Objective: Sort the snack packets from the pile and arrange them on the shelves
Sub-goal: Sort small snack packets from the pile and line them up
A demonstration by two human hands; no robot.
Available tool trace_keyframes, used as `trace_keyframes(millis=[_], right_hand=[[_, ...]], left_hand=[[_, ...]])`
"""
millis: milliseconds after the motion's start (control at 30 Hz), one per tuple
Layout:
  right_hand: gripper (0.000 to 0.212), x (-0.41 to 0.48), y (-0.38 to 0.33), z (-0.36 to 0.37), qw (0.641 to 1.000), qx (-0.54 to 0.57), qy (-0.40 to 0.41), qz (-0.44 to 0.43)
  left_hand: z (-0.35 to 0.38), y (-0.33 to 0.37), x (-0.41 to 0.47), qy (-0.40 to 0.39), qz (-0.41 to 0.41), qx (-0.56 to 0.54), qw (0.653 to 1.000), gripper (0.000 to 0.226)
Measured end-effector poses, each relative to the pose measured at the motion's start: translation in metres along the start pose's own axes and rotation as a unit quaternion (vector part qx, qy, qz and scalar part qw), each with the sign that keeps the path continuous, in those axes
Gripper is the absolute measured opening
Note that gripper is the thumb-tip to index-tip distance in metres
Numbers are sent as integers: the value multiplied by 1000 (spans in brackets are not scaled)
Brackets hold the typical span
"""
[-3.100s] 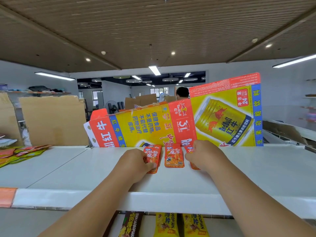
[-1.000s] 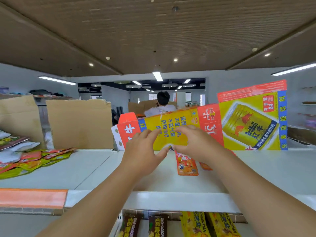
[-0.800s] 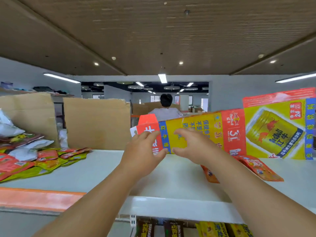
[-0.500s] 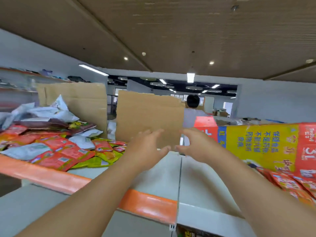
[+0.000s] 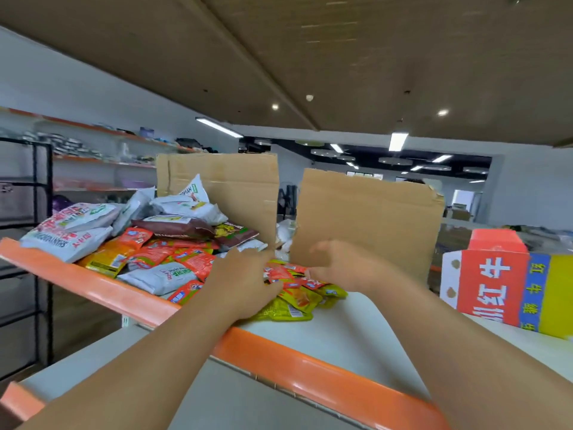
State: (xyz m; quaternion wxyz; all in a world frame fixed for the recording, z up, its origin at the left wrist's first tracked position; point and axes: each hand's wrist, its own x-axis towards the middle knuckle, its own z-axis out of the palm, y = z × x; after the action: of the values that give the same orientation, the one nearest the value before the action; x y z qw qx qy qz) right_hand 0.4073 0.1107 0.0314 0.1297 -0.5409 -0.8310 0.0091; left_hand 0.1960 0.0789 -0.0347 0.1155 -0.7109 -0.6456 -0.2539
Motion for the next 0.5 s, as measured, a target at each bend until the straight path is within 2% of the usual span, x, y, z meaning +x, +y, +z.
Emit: trace_keyframes(millis=[100,200,233,367,500], right_hand=[[52,14,-2,10,1000,14,-14,11],[20,25,3,29,999,42,-17,29],[17,26,3,35,998,48,-28,32],[34,28,5,44,999,25,-40,22],[28,26,8,51,998,10,-57,17]], left_hand=[[9,-5,-4,-31,-2,13,999,61],[9,-6,-5,-17,4,3,1000,59],[10,-7,-5,-14,4,-1,1000,59],[11,-15,-5,-13,-4,-12,1000,60],[12,-14,-8,-4,-3,-43,999,62]])
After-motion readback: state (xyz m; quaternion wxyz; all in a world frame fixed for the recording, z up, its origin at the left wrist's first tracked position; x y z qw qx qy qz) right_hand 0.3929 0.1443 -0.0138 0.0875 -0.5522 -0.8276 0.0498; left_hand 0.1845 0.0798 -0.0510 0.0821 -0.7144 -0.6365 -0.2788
